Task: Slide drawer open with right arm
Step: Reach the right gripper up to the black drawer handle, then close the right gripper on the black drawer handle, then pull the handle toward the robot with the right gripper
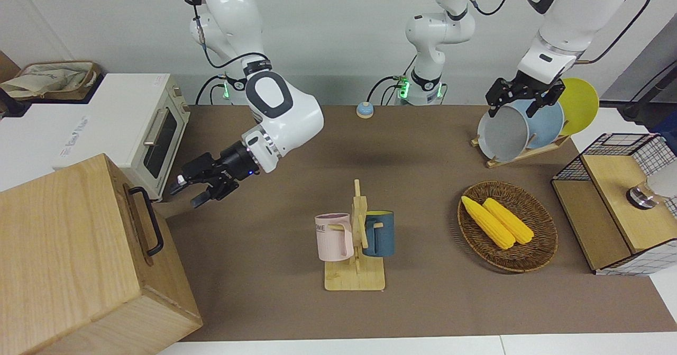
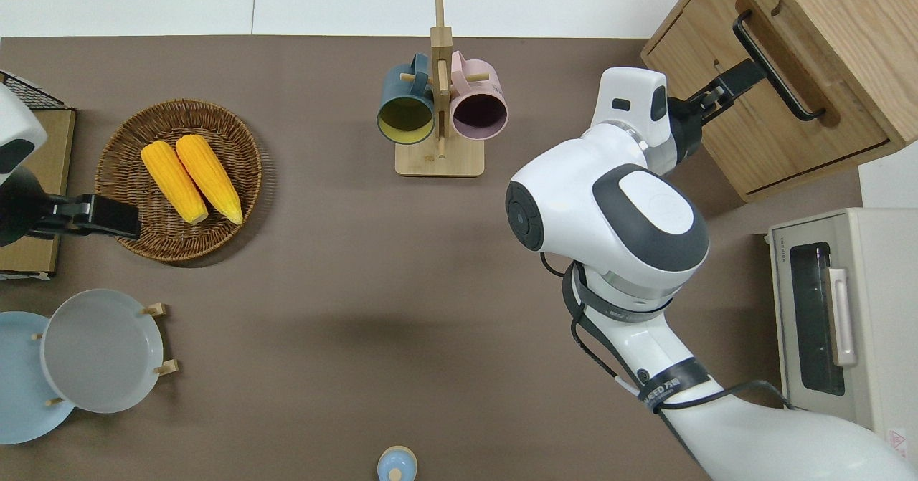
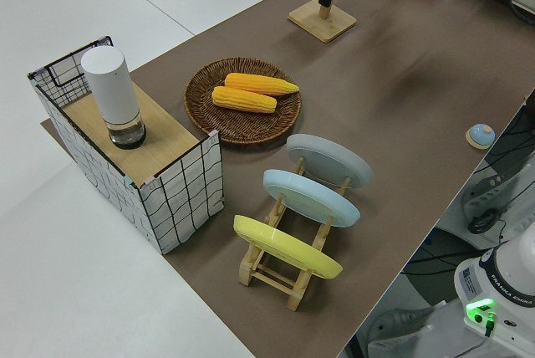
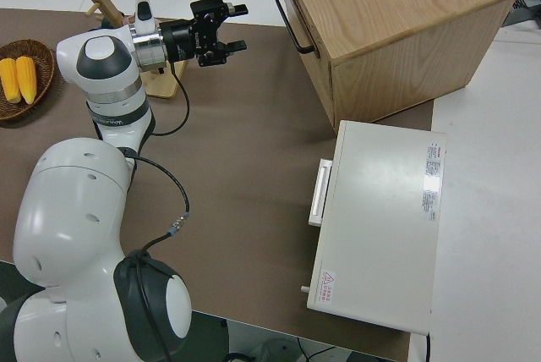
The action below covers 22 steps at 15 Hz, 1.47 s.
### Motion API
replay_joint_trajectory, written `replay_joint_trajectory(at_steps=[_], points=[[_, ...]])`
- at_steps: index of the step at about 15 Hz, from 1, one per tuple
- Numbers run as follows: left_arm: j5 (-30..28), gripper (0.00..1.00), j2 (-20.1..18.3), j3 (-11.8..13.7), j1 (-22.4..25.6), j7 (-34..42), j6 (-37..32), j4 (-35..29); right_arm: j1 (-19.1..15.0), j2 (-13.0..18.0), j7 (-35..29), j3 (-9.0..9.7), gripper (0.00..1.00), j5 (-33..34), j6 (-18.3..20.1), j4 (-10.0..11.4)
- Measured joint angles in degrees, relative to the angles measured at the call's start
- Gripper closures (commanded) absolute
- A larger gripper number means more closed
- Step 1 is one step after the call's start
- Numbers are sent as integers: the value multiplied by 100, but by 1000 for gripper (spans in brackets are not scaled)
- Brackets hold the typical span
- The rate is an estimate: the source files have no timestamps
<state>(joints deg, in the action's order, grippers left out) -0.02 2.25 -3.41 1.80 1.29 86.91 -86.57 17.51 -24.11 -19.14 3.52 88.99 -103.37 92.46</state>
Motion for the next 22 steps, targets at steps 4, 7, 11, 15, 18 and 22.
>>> replay_joint_trajectory(at_steps=[4,7,11,15,18,22], points=[[0,7,0,0,0,0,0,0,-125,-97,-529,-209,21,312,-434,-1],[0,7,0,0,0,0,0,0,-255,-132,-624,-255,21,600,-523,-1],[0,7,0,0,0,0,0,0,-315,-197,-706,-254,75,812,-532,-1],[0,7,0,0,0,0,0,0,-315,-340,-887,-253,459,1015,-533,-1],[0,7,0,0,0,0,0,0,-315,-381,-895,-253,851,1127,-533,-1],[0,7,0,0,0,0,0,0,-323,-423,-1028,-252,986,1137,-557,20]])
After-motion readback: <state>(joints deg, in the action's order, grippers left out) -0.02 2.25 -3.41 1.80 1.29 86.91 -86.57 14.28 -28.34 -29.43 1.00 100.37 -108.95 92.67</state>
